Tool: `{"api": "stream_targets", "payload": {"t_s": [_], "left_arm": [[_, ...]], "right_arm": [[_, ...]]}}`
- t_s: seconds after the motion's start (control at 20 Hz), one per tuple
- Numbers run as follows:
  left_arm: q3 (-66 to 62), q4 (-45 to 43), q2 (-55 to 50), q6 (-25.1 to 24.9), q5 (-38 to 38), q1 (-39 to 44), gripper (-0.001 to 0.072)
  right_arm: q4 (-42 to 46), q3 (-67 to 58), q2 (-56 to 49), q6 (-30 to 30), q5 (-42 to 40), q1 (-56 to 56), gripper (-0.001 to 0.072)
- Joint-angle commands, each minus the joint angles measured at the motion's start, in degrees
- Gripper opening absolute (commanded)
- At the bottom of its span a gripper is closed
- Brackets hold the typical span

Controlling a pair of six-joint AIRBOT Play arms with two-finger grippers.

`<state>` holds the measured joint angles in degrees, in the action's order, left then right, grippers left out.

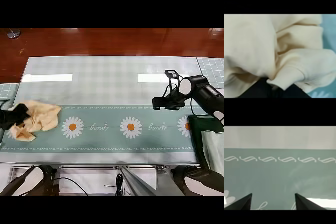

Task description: Fold the shirts.

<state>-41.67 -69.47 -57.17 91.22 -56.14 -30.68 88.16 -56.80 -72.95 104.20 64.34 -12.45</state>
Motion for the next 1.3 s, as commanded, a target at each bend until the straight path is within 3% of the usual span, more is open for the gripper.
{"api": "stream_targets", "payload": {"t_s": [0.0, 0.2, 0.45, 0.75, 0.95, 1.1, 1.25], "left_arm": [[-9.73, 15.67, 5.42, -7.23, 1.22, 4.28, 0.0029], [-25.88, 17.46, 9.81, -7.19, 3.23, 13.9, 0.0029], [-43.1, 17.51, 7.91, -6.99, 3.39, 26.14, 0.0029], [-55.39, 18.12, 3.5, -7.02, 13.31, 44.68, 0.0029], [-56.76, 18.05, 1.2, -9.81, 18.43, 56.04, 0.0029], [-54.82, 18.08, -1.44, -10.01, 14.05, 61.61, 0.0029], [-44.5, 18.1, -1.99, -8.15, 12.26, 65.11, 0.0029]], "right_arm": [[-1.09, 0.02, 0.17, 0.13, 0.26, -0.04, 0.0619], [0.13, 0.02, 4.2, 0.13, 0.61, -1.31, 0.0619], [4.42, 0.02, 15.21, 3.41, 2.54, -4.17, 0.0619], [4.59, 0.02, 25.38, 5.07, 3.78, -4.2, 0.0619], [5.33, 0.02, 27.5, 5.27, 5.2, -4.2, 0.0618], [5.77, 0.02, 27.76, 5.73, 5.25, -4.2, 0.0619], [8.02, 0.02, 27.76, 7.08, 5.92, -4.15, 0.0619]]}}
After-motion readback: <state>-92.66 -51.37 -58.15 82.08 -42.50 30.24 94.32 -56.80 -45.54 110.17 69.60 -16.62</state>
